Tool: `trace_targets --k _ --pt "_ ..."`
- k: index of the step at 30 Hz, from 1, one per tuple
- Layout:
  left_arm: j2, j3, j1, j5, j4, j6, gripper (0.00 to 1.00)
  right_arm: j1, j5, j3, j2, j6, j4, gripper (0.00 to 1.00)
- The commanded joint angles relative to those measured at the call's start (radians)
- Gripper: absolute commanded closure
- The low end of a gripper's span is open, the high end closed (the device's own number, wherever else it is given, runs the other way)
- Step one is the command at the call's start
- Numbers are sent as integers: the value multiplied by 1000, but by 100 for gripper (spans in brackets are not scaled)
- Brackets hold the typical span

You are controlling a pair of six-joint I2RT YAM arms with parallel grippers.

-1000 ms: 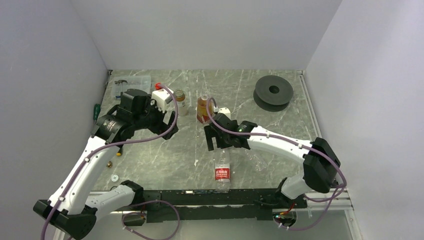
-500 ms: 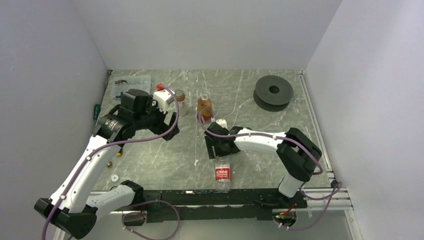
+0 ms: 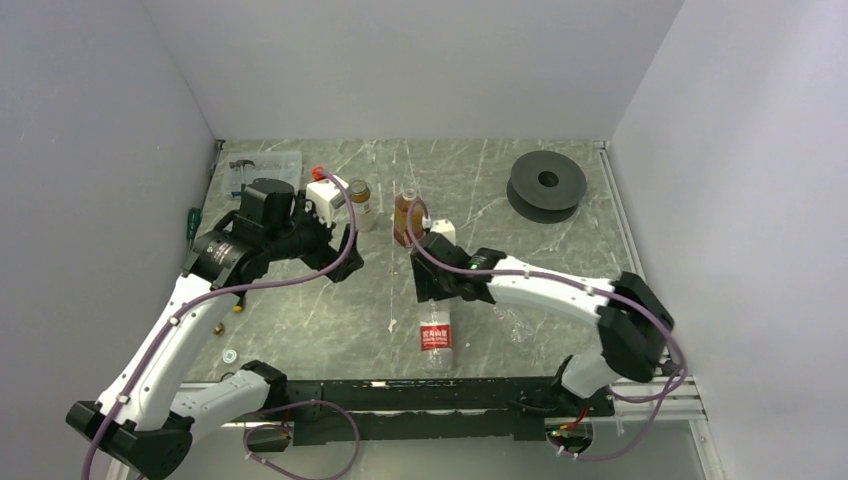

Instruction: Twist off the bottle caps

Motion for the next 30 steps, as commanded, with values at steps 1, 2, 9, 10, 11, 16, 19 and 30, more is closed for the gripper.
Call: trace_targets --k 1,2,9,10,11,16,19,30 --pt "-18 37 2 85 52 -33 0 41 94 110 -208 -37 37 49" --pt "-18 41 2 105 55 -34 1 50 121 128 -239 -46 44 48" --pt "-35 33 2 283 145 -110 1 137 282 283 -321 -128 152 47" --pt "-35 31 2 305 162 -123 0 158 312 311 -315 -141 172 47" --pt "-33 30 2 330 180 -133 1 172 345 330 -305 -154 194 47" --pt "-23 32 1 410 234 -188 0 226 463 381 -253 -223 312 47" --pt "-32 9 2 401 246 -203 1 254 500 383 -242 -260 402 47" --pt "-52 -46 2 415 259 -202 0 344 592 418 -183 -395 644 47"
